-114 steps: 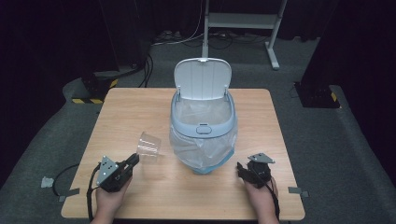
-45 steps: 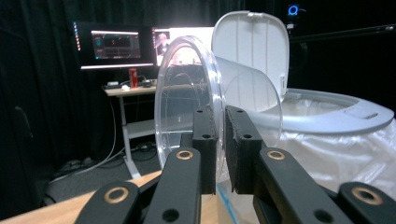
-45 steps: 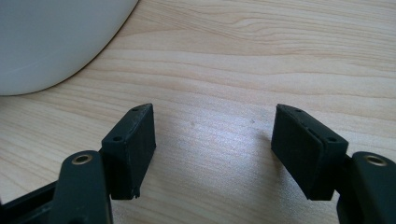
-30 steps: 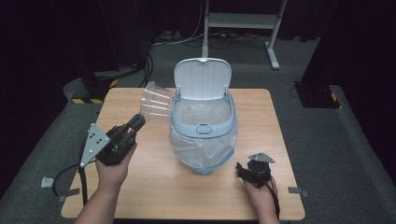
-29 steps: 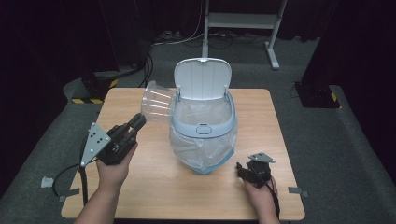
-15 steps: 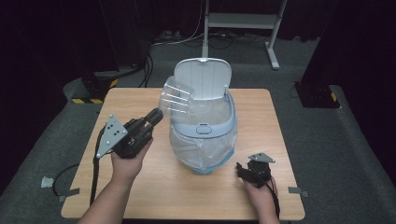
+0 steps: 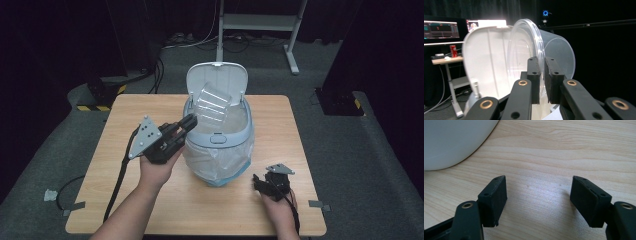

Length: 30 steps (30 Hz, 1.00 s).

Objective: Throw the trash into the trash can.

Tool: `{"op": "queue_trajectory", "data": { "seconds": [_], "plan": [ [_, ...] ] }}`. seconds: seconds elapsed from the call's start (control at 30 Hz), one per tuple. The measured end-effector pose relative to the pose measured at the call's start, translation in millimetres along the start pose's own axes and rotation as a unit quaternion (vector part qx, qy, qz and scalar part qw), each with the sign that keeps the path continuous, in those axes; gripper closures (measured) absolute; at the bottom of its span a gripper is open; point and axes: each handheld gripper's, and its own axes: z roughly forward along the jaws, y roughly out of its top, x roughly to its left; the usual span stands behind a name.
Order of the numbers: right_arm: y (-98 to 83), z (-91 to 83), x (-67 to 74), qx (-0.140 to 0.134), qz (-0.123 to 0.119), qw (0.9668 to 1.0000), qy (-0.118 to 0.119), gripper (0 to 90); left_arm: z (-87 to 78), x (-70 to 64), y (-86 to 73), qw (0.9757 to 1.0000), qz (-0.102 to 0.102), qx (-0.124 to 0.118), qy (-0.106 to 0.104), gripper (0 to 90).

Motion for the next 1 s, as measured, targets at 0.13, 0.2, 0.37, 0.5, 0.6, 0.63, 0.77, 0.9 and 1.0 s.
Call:
{"op": "queue_trajectory", "data": {
  "seconds": [0.13,0.2,0.37,0.5,0.6,0.63,0.77,0.9,1.0],
  "plan": [
    [0.0,0.0,0.0,0.0,0.0,1.0,0.0,29.8,9.4,-2.9,-1.5,0.9999,-0.01,0.004,-0.007,82.8],
    [0.0,0.0,0.0,0.0,0.0,1.0,0.0,29.7,13.2,-4.1,-2.2,0.9999,-0.011,0.004,-0.01,82.8],
    [0.0,-0.1,-0.1,0.0,-0.001,1.0,0.001,29.5,20.8,-7.3,-4.6,0.9997,-0.017,0.006,-0.016,82.8],
    [-0.1,-0.1,0.1,0.001,-0.002,1.0,0.002,29.4,23.9,-7.4,-5.1,0.9995,-0.031,0.008,-0.003,57.8],
    [-0.1,-0.1,0.1,0.001,-0.002,1.0,0.002,29.4,22.4,-6.5,-4.2,0.9997,-0.024,0.011,0.001,53.7],
    [-0.1,-0.1,0.1,0.001,-0.002,1.0,0.002,29.4,21.5,-6.2,-4.0,0.9997,-0.02,0.013,0.004,53.5],
    [-0.1,-0.1,0.2,0.001,-0.002,1.0,0.002,29.4,19.0,-4.0,-3.9,0.9997,-0.017,0.015,0.007,53.6],
    [-0.1,-0.1,0.3,0.0,-0.002,1.0,0.001,29.4,17.3,-2.7,-5.0,0.9997,-0.015,0.017,0.01,54.7],
    [-0.1,-0.1,0.3,0.0,-0.002,1.0,0.001,29.4,16.0,-0.7,-5.6,0.9997,-0.015,0.018,0.011,55.2]
  ]
}}
